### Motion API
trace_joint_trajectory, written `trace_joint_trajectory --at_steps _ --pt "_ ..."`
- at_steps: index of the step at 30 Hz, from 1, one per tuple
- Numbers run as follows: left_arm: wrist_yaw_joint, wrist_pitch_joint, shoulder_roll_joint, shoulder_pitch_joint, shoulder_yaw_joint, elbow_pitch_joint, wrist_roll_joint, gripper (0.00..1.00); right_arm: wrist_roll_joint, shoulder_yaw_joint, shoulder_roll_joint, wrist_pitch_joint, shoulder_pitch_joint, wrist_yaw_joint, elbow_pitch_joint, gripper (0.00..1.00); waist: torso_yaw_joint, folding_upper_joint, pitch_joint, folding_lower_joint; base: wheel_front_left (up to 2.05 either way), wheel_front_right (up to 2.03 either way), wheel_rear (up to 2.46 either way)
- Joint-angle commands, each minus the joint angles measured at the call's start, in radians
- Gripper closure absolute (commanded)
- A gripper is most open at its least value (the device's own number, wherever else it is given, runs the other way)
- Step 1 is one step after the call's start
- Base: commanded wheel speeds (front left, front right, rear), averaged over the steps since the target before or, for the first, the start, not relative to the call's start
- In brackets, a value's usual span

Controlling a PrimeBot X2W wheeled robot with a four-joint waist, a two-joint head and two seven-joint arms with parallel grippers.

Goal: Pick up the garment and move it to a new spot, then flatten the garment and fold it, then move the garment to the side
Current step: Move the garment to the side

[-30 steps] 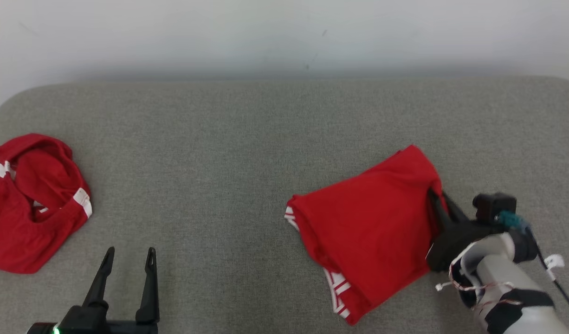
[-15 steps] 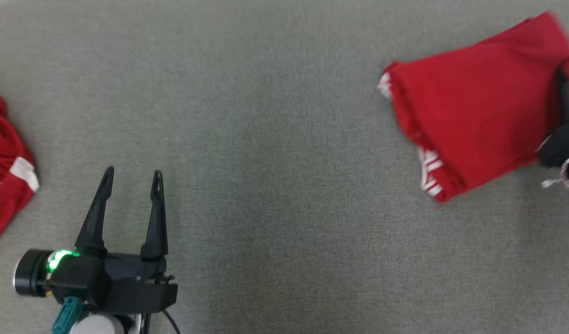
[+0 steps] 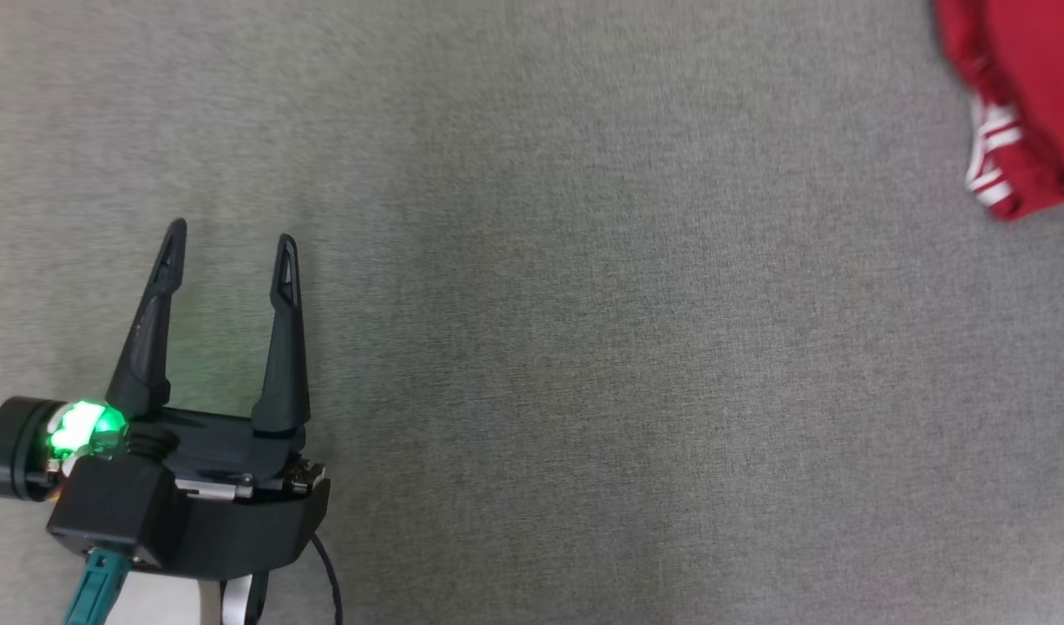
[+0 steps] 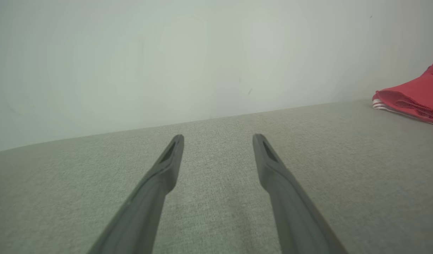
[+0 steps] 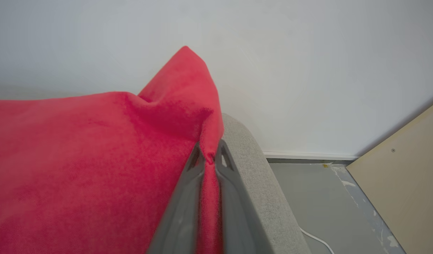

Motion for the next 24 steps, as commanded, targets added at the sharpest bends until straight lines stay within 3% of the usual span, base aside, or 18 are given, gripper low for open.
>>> trace_joint_trajectory --at_steps 1,10,15,16,17,18,19,24 --pt "0.004 -0.003 0.007 -0.013 0.002 -0.01 0.013 0.0 -0.007 0.003 -0.019 0.005 -0.021 -0.003 -0.003 1.0 -0.03 -0.0003 0.052 -0.0003 0.0 0.0 0.0" --pt "0.009 -0.003 0.018 -0.03 -0.004 -0.049 0.017 0.0 -0.029 0.019 -0.112 0.046 -0.092 -0.003 0.001 1.0 -0.032 -0.0003 0.094 -0.0003 0.0 0.0 0.0" --pt "0.012 -0.003 0.031 -0.032 -0.005 -0.056 0.024 0.0 -0.034 0.005 -0.133 0.05 -0.104 -0.003 0.018 1.0 -0.028 -0.0003 0.107 -0.0003 0.0 0.0 0.0" --pt "0.012 -0.003 0.033 -0.034 -0.005 -0.056 0.023 0.0 -0.035 0.003 -0.136 0.047 -0.105 -0.003 0.02 0.93 -0.027 -0.0003 0.108 -0.0003 0.0 0.0 0.0" --pt "0.013 -0.003 0.035 -0.035 -0.004 -0.056 0.023 0.0 -0.038 0.001 -0.139 0.041 -0.107 -0.003 0.022 0.77 -0.026 -0.0003 0.109 -0.0003 0.0 0.0 0.0" --pt "0.014 -0.003 0.037 -0.036 -0.004 -0.057 0.024 0.0 -0.042 -0.001 -0.139 0.036 -0.108 -0.003 0.023 0.24 -0.026 -0.0003 0.109 -0.0003 0.0 0.0 0.0" --pt "0.016 -0.003 0.039 -0.037 -0.003 -0.056 0.024 0.0 -0.048 -0.002 -0.138 0.03 -0.109 -0.003 0.024 0.0 -0.025 -0.0003 0.109 -0.0003 0.0 0.0 0.0" --pt "0.022 -0.003 0.046 -0.03 -0.003 -0.04 0.024 0.0 -0.081 0.002 -0.106 -0.012 -0.11 -0.003 0.017 0.0 -0.024 -0.0003 0.081 -0.0003 0.0 0.0 0.0"
